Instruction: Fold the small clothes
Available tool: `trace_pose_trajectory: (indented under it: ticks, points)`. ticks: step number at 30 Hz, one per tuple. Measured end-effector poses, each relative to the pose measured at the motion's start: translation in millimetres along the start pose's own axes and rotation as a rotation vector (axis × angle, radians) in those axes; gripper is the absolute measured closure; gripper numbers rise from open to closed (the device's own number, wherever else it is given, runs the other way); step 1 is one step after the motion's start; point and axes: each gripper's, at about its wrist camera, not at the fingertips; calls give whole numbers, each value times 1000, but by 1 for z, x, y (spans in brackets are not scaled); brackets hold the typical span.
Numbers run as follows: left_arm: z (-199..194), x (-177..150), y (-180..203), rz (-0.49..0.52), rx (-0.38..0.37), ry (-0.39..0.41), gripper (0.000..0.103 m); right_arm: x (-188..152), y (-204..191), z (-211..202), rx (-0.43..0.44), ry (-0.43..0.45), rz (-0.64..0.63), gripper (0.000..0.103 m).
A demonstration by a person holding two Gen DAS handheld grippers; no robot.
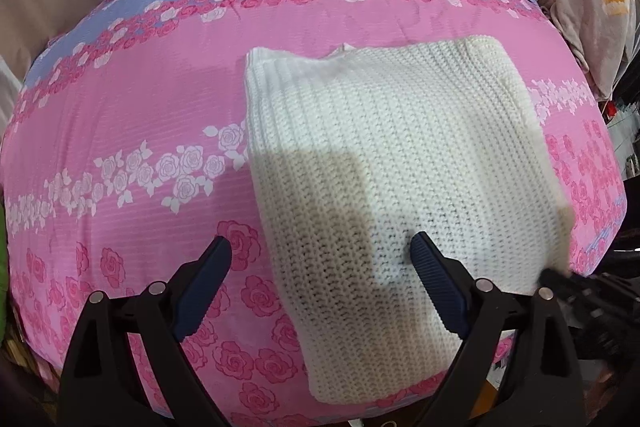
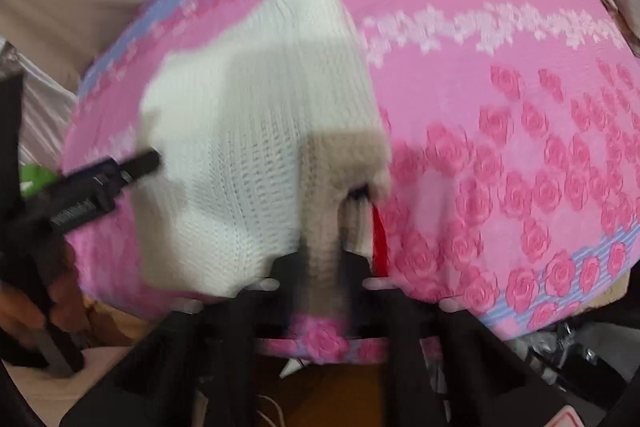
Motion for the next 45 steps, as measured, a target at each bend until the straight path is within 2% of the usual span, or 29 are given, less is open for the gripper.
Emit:
trace_pose_trajectory:
  ticks: [2, 4, 7, 9, 11, 13, 15, 16, 18, 22, 28, 33, 37, 39, 40, 43, 45]
  points:
    - [2, -3, 1, 13, 3, 0, 14, -2, 15, -18, 42, 64, 85, 94]
    - [7, -5, 4, 18, -8, -12, 13, -4, 26, -21, 20, 79, 98, 94]
    - [11, -8, 11, 35, 4, -20, 13, -14, 41, 22, -6, -47, 76, 90]
    - [6, -7, 11, 39, 11, 0, 14, -10, 37, 16, 17, -41, 88, 88]
    - [3, -6, 10, 26, 5, 7, 14, -1, 31, -2, 23, 7, 89, 75]
    - [4, -5, 8, 0, -2, -3, 14, 10, 25, -22, 39, 87, 91, 47]
    - [3, -3, 6, -23, -14, 1, 14, 22, 22, -27, 40, 145, 79, 31]
    - [3, -3, 6, -31, -17, 8, 14, 28, 24, -23, 37, 150, 68, 28]
    - [2, -1, 6, -40, -25, 16, 14, 42, 27, -4, 29, 122, 65, 28]
    - [8, 3, 8, -54, -28, 4, 14, 51, 31, 27, 79, 60, 97, 28]
    - [18, 4, 1, -101, -59, -17, 14, 44, 29, 48, 117, 19, 114, 26]
    - [25, 1, -25, -220, -185, -27, 13, 41, 37, 53, 172, 9, 167, 24]
    - [52, -9, -55, -416, -343, -93, 8, 39, 52, 56, 250, 7, 218, 21]
    - [62, -13, -61, -478, -399, -113, 5, 38, 54, 56, 277, 10, 231, 19]
    - [61, -13, -60, -483, -403, -88, 5, 38, 53, 57, 287, 12, 234, 19]
    - [61, -8, -50, -438, -387, -77, 6, 42, 53, 58, 327, 6, 239, 18]
    - [63, -3, -38, -416, -421, -116, 8, 46, 47, 62, 358, -6, 250, 17]
Point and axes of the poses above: each gripper's, at about its wrist camera, not at the fingertips, and z roughly the way its jaws point, y to its right, x to its top, and after that the axes turned 4 degrees about y, right-handed
